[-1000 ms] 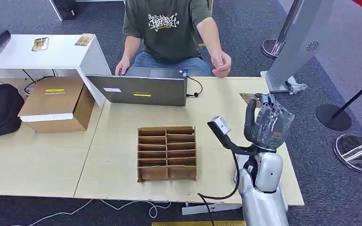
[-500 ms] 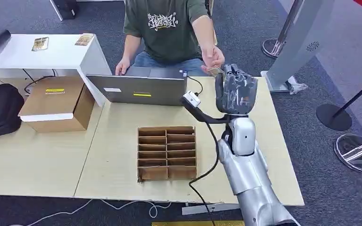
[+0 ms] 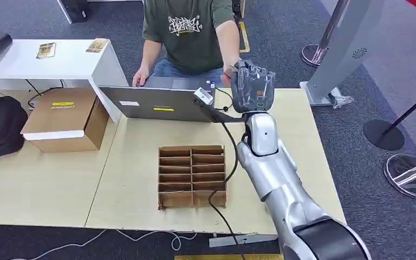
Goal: Pass the card to the sensor for recognition and then transmit it.
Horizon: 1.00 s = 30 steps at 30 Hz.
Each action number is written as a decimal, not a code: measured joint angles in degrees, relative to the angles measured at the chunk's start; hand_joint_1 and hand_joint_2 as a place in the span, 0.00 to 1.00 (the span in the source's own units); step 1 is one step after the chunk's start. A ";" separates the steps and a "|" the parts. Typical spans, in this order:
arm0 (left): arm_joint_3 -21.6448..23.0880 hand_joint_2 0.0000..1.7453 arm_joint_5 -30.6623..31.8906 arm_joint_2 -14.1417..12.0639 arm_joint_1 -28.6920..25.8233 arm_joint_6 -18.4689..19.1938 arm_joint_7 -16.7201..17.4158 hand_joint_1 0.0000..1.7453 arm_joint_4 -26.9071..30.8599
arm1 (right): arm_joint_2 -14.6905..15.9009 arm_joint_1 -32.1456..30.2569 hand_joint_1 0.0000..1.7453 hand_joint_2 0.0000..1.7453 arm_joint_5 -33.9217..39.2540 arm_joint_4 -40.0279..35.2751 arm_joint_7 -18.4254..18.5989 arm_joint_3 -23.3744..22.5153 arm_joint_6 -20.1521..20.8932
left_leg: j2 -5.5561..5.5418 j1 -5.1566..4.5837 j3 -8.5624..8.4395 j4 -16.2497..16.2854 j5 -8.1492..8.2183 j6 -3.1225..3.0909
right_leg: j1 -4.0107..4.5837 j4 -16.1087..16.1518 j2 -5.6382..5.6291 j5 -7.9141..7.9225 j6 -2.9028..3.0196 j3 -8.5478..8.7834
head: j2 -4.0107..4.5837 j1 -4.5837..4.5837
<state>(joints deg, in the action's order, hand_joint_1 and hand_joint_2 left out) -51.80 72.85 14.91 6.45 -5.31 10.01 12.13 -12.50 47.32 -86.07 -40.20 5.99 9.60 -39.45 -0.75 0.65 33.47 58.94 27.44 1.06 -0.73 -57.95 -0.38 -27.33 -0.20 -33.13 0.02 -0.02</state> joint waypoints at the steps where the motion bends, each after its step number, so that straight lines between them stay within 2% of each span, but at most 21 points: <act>1: 0.00 0.00 0.00 0.00 0.03 0.02 0.16 0.00 0.00 | 0.00 0.43 1.00 1.00 0.00 0.77 0.09 0.00 0.00 | 0.00 0.00 0.00 0.00 0.00 0.00 | 0.00 0.00 0.00 0.00 0.00 0.00 | -0.02 0.00; 17: 0.04 0.00 -0.02 0.00 0.20 0.55 0.55 0.00 0.00 | 0.00 3.37 1.00 1.00 -0.11 6.78 1.01 0.20 -0.15 | 0.00 0.00 0.00 0.00 0.00 0.00 | 0.00 0.00 0.00 0.00 0.00 0.00 | -0.02 0.00; 18: 0.04 0.00 -0.02 0.00 0.22 0.55 0.57 0.00 0.00 | -0.02 3.46 0.91 1.00 -0.11 6.96 1.16 0.26 -0.15 | 0.00 0.00 0.00 0.00 0.00 0.00 | 0.00 0.00 0.00 0.00 0.00 0.00 | -0.02 -0.02; 19: 0.04 0.00 -0.02 0.00 0.25 0.59 0.61 0.00 0.00 | -0.02 3.54 0.26 1.00 -0.11 7.11 1.16 0.28 -0.15 | 0.00 0.00 0.00 0.00 0.00 0.00 | 0.00 0.00 0.00 0.00 0.00 0.00 | 0.00 0.00; 20: 0.04 0.00 -0.04 0.00 0.27 0.63 0.61 0.00 0.00 | 0.00 3.61 0.00 1.00 -0.11 7.28 1.16 0.28 -0.15 | 0.00 0.00 0.00 0.00 0.00 0.00 | 0.00 0.00 0.00 0.00 0.00 0.00 | 0.00 0.00; 30: 0.07 0.00 -0.07 0.00 0.47 1.11 0.96 0.00 0.00 | 0.00 3.63 0.00 1.00 -0.11 7.55 1.62 0.68 -0.18 | 0.00 0.00 -0.01 0.01 0.00 0.00 | 0.00 0.00 0.00 0.00 0.00 0.00 | -0.02 0.00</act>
<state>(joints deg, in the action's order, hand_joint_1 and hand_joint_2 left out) -51.74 72.78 14.91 6.91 -4.20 10.97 12.13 -12.50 50.94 -86.18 -32.65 7.61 10.27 -39.63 -0.75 0.65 33.47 58.95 27.44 1.06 -0.73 -57.95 -0.39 -27.33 -0.20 -33.14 0.00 -0.02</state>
